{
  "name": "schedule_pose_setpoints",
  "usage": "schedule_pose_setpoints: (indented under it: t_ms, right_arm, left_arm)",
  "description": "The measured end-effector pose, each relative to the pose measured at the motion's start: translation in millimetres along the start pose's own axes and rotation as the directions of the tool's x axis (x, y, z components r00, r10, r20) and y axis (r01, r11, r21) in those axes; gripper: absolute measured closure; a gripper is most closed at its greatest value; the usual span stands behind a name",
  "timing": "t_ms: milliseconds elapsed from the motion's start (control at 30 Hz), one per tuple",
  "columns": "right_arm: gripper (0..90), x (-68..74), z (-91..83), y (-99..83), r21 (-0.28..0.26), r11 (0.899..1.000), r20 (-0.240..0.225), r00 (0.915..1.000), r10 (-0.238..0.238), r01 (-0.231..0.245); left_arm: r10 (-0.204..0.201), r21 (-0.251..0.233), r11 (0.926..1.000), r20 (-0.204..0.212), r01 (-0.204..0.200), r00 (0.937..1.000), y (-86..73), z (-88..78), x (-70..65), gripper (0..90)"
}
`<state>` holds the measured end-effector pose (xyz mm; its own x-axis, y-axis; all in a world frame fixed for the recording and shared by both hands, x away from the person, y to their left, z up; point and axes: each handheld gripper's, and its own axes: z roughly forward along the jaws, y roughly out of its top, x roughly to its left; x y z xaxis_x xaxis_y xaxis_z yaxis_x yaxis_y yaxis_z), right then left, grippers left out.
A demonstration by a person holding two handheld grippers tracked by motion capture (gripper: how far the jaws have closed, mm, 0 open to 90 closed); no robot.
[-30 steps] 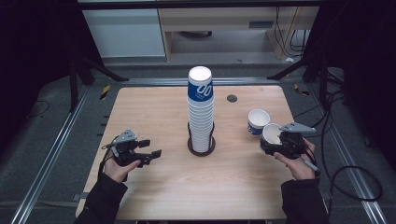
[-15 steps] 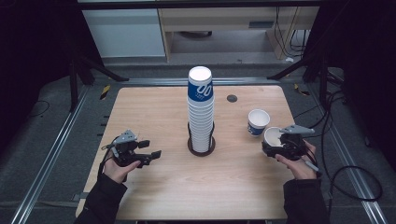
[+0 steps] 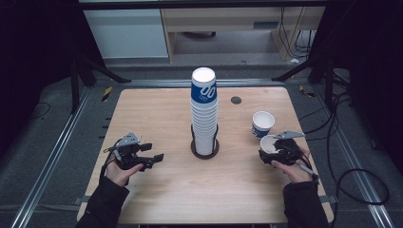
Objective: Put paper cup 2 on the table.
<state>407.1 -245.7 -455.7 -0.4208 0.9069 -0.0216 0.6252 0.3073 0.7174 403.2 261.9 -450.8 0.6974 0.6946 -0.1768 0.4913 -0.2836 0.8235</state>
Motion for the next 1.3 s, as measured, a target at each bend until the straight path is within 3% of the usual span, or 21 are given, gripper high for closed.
schedule_pose_setpoints:
  t_ms: [467,700,1067,1300]
  right_arm:
    - [16.4,1.6,7.2,-2.4,0.015,1.0,-0.018,0.9997,-0.013,0.014]
    - [7.9,3.2,8.1,-2.9,0.032,0.999,-0.016,0.9996,-0.022,0.023]
    - [2.9,4.7,-10.4,-17.6,0.029,1.0,0.027,0.9996,-0.002,0.001]
    - [2.5,5.8,-24.7,-33.1,0.03,1.0,0.012,0.9999,0.003,-0.003]
  left_arm:
    - [0.005,0.014,0.9999,-0.001,-0.005,1.0,-1.4,1.7,0.3,22.5]
    - [0.003,0.011,0.9999,-0.002,-0.003,1.0,-1.0,-0.2,0.4,22.1]
    - [0.0,-0.006,1.0,-0.02,0.0,0.9998,0.4,-10.8,3.6,21.3]
    - [-0.007,0.008,0.9999,-0.041,0.008,0.9991,-2.5,-12.0,8.1,20.7]
